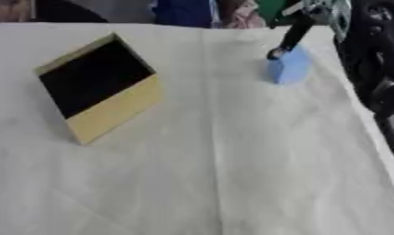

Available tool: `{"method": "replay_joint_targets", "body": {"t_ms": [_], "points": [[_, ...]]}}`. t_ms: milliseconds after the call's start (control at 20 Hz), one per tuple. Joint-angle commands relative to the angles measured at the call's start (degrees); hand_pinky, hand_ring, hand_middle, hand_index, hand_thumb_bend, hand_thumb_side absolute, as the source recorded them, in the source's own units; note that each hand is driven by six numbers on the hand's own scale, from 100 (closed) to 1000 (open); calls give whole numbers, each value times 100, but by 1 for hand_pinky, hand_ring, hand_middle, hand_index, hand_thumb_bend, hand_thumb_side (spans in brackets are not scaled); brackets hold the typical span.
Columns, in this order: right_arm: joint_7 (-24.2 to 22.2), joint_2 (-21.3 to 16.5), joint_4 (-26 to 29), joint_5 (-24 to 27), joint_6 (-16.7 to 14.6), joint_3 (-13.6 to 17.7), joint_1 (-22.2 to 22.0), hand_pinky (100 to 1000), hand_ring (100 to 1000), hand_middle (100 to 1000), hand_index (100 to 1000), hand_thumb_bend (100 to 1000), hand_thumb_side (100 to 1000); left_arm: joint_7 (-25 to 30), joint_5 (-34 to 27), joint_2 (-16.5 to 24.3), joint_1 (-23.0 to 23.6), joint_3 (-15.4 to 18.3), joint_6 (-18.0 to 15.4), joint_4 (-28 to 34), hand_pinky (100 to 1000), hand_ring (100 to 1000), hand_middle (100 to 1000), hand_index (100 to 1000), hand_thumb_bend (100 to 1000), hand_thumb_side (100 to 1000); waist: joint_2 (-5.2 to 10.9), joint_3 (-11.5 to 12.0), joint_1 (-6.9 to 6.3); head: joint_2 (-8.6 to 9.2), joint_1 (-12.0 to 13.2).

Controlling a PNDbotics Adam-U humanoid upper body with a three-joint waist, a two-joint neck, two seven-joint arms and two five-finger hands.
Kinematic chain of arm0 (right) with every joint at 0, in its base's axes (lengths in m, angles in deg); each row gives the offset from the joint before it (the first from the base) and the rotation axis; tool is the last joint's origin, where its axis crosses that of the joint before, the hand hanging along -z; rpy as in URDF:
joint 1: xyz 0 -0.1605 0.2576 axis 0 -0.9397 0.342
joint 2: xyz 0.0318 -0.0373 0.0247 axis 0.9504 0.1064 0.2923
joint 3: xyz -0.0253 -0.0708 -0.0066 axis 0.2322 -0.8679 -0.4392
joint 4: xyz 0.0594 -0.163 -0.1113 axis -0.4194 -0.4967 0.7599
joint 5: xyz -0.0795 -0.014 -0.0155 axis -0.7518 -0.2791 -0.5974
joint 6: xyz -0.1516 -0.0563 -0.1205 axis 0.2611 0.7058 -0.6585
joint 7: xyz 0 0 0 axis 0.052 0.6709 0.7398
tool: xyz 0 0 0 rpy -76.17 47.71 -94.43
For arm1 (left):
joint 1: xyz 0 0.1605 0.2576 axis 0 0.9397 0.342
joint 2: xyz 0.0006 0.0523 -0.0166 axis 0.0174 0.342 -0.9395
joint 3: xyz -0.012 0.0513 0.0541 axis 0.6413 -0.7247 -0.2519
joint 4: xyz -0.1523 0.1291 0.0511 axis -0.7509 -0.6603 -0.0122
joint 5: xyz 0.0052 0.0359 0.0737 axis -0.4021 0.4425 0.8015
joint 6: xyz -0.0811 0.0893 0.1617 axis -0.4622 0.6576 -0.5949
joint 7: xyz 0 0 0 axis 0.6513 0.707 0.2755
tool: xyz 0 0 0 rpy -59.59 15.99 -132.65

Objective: Pick up objects on the table and place them in the box.

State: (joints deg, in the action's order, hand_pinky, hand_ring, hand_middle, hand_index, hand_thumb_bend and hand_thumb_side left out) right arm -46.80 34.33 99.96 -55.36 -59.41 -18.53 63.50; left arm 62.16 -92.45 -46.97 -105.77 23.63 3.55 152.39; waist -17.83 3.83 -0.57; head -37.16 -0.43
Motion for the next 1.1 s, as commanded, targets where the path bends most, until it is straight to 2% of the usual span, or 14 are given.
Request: {"method": "replay_joint_targets", "body": {"t_ms": [50, 100, 200, 250, 300, 350, 500, 600, 750, 800, 850, 900, 1100], "points": [[-321, -284, 151, 143, -279, 62, 92, 979, 989, 1000, 1000, 428, 641, 14, 40, 116, -61, 48, 5, 90, 667, 595, 611, 870, 100, 926, 150, -13, -7, 32, 52], [-321, -318, 189, 186, -259, 76, 85, 978, 988, 1000, 1000, 434, 671, 13, 41, 118, -59, 49, 6, 90, 667, 595, 611, 870, 100, 926, 152, -19, -5, 29, 63], [-321, -373, 269, 297, -216, 109, 66, 977, 987, 1000, 1000, 517, 764, 12, 43, 121, -60, 50, 6, 90, 667, 595, 611, 870, 100, 926, 155, -28, -3, 29, 82], [-321, -401, 306, 348, -190, 111, 55, 977, 988, 1000, 1000, 529, 790, 14, 46, 123, -59, 49, 7, 90, 667, 595, 611, 870, 100, 925, 156, -30, -1, 28, 90], [-321, -437, 331, 377, -163, 101, 42, 979, 989, 1000, 1000, 534, 776, 14, 49, 127, -57, 51, 7, 90, 667, 595, 611, 870, 100, 930, 158, -32, 2, 26, 100], [-321, -474, 343, 386, -141, 84, 27, 979, 989, 1000, 1000, 565, 812, 13, 53, 131, -54, 54, 6, 90, 667, 595, 611, 870, 100, 924, 159, -34, 7, 24, 108], [-321, -586, 348, 392, -122, 49, -26, 981, 989, 1000, 1000, 574, 785, 10, 63, 141, -47, 61, 4, 90, 666, 595, 611, 870, 100, 921, 158, -41, 18, 26, 131], [-321, -655, 371, 394, -148, 31, -77, 980, 988, 1000, 1000, 560, 764, 12, 70, 142, -50, 62, 3, 90, 666, 595, 611, 870, 100, 920, 155, -43, 24, 33, 149], [-321, -708, 395, 492, -241, 22, -149, 970, 976, 1000, 1000, 478, 670, 25, 77, 139, -56, 58, 4, 90, 666, 595, 611, 870, 100, 919, 151, -41, 22, 37, 172], [-321, -706, 408, 551, -293, 48, -168, 943, 953, 886, 1000, 345, 606, 30, 78, 138, -57, 58, 3, 90, 667, 595, 611, 870, 100, 921, 149, -39, 17, 39, 173], [-321, -705, 416, 625, -352, 79, -188, 943, 953, 886, 1000, 336, 611, 34, 78, 137, -57, 59, 3, 90, 667, 595, 611, 870, 100, 921, 147, -39, 14, 41, 176], [-321, -705, 410, 706, -406, 105, -215, 950, 961, 895, 1000, 313, 664, 37, 77, 136, -59, 60, 2, 90, 667, 595, 611, 870, 100, 921, 144, -37, 8, 41, 180], [-321, -744, 441, 917, -471, 30, -255, 978, 991, 919, 1000, 345, 723, 45, 74, 139, -67, 60, -2, 90, 666, 595, 611, 870, 100, 919, 141, -38, 0, 35, 190]]}}
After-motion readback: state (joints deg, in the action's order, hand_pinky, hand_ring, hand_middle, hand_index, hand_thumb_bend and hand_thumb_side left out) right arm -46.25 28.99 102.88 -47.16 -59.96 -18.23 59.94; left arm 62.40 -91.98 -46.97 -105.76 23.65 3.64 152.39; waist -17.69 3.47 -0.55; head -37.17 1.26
